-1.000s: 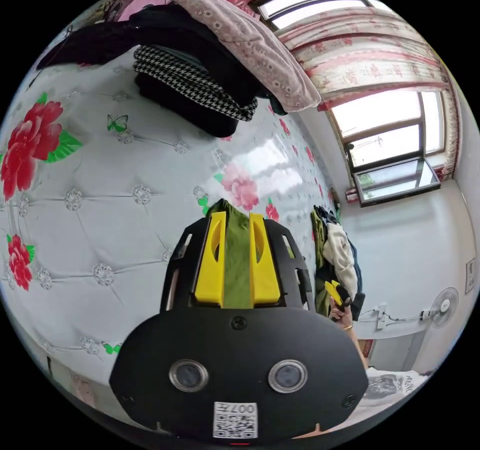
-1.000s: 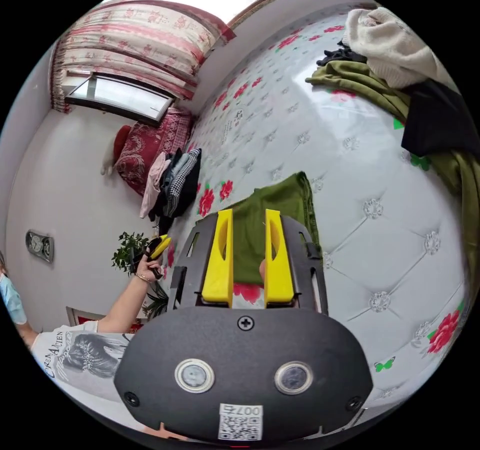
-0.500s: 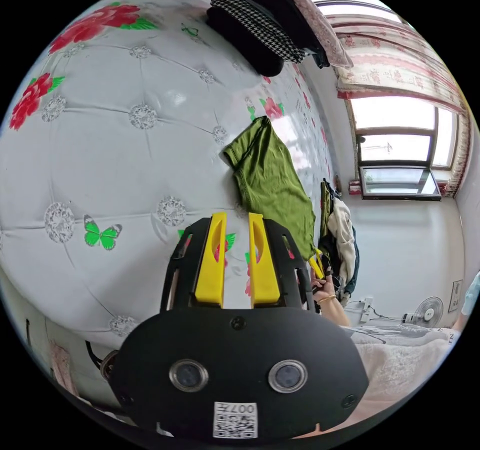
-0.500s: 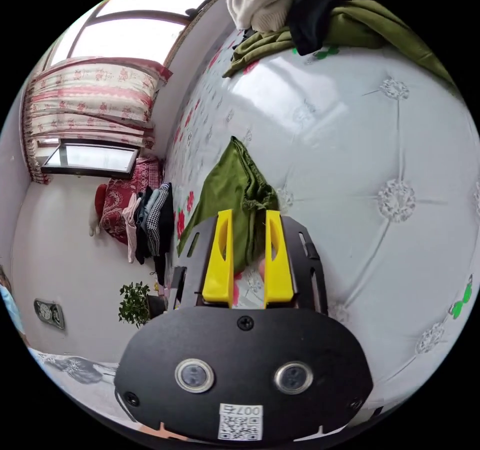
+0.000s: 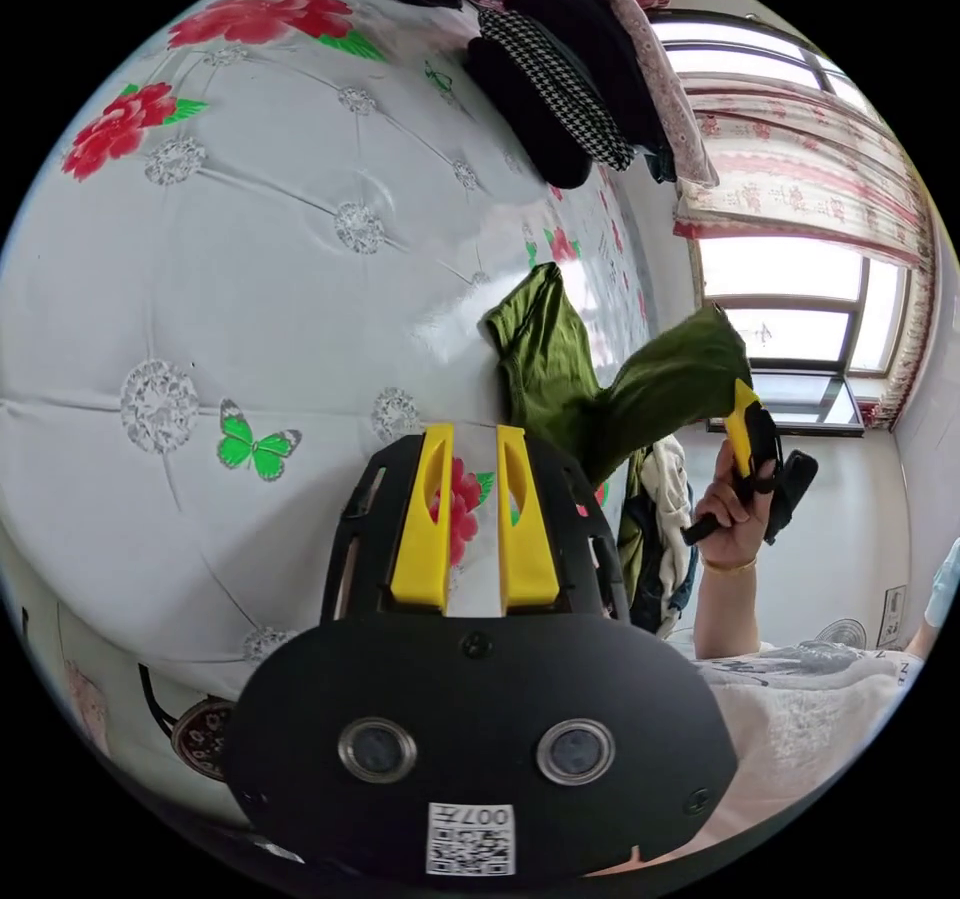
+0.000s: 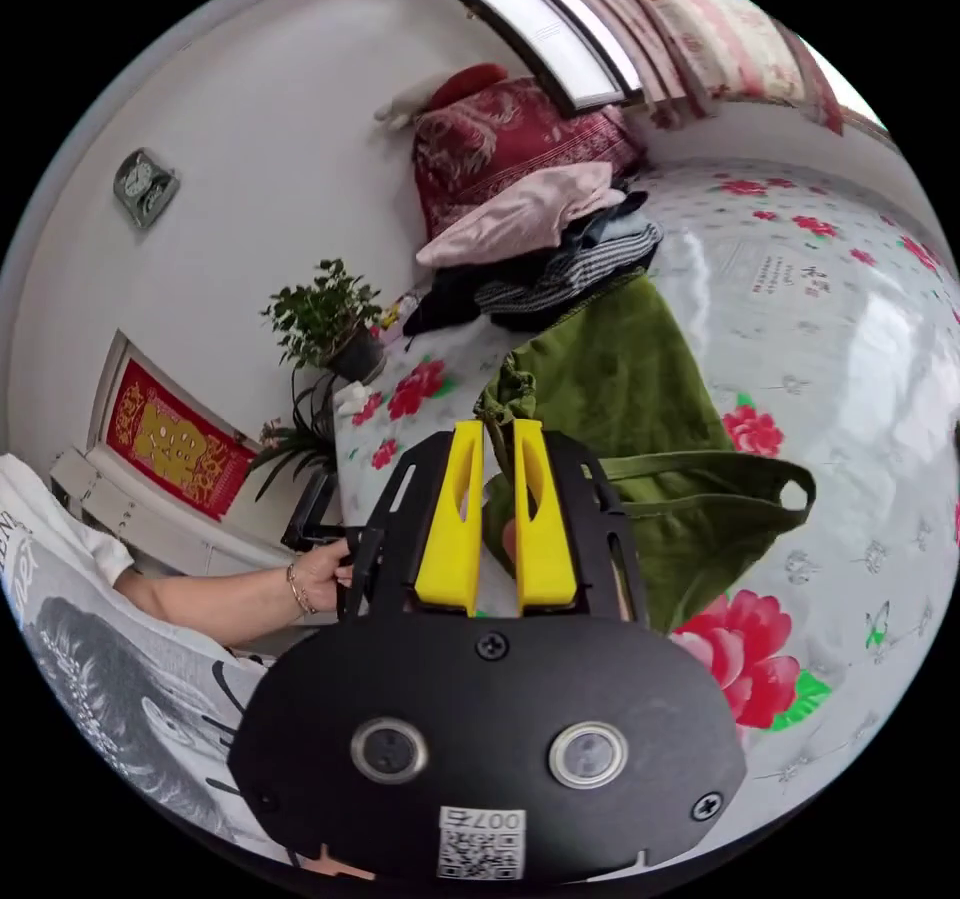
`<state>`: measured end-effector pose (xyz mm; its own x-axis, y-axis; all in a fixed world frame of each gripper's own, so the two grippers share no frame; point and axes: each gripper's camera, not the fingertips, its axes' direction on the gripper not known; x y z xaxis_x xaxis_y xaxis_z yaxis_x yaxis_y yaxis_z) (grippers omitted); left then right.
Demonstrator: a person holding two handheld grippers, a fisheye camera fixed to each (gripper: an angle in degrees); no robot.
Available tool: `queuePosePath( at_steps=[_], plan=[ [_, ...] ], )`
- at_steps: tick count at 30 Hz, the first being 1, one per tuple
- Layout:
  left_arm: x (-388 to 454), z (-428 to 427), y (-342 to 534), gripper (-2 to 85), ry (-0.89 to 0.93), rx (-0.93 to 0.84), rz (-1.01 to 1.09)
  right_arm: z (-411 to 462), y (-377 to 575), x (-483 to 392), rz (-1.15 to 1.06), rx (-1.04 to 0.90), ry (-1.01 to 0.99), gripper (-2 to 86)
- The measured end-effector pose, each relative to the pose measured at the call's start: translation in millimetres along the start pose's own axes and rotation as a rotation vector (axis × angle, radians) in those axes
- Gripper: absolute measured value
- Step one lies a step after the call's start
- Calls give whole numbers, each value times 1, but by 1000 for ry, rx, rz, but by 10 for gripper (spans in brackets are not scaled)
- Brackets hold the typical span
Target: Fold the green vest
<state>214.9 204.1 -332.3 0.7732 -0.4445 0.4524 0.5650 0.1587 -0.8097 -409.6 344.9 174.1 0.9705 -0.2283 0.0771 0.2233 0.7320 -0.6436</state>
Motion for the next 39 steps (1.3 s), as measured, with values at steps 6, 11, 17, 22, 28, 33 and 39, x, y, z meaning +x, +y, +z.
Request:
queuePosePath(
  at_steps=[6,11,17,22,28,33,39],
  plan=[
    [-18,-11,-3,82,66,0,2,78,53,-3,60,-274,-71,36],
    [-30,0,-12,109,165,-30,7,22,102,87,336,-232,61,51],
    [-22,22,-37,130,252,-95,65,10,149,159,648,-193,-50,59],
    [-15,42,-53,38,222,-142,68,29,157,177,758,-141,-134,30],
    [39,18,-81,3,455,-114,172,-6,107,171,693,12,-376,6],
    [177,-53,-187,-3,660,11,454,-65,-27,151,473,212,-491,2],
    [338,-201,-285,2,623,300,824,-140,-228,35,-46,403,-454,2]
  ],
)
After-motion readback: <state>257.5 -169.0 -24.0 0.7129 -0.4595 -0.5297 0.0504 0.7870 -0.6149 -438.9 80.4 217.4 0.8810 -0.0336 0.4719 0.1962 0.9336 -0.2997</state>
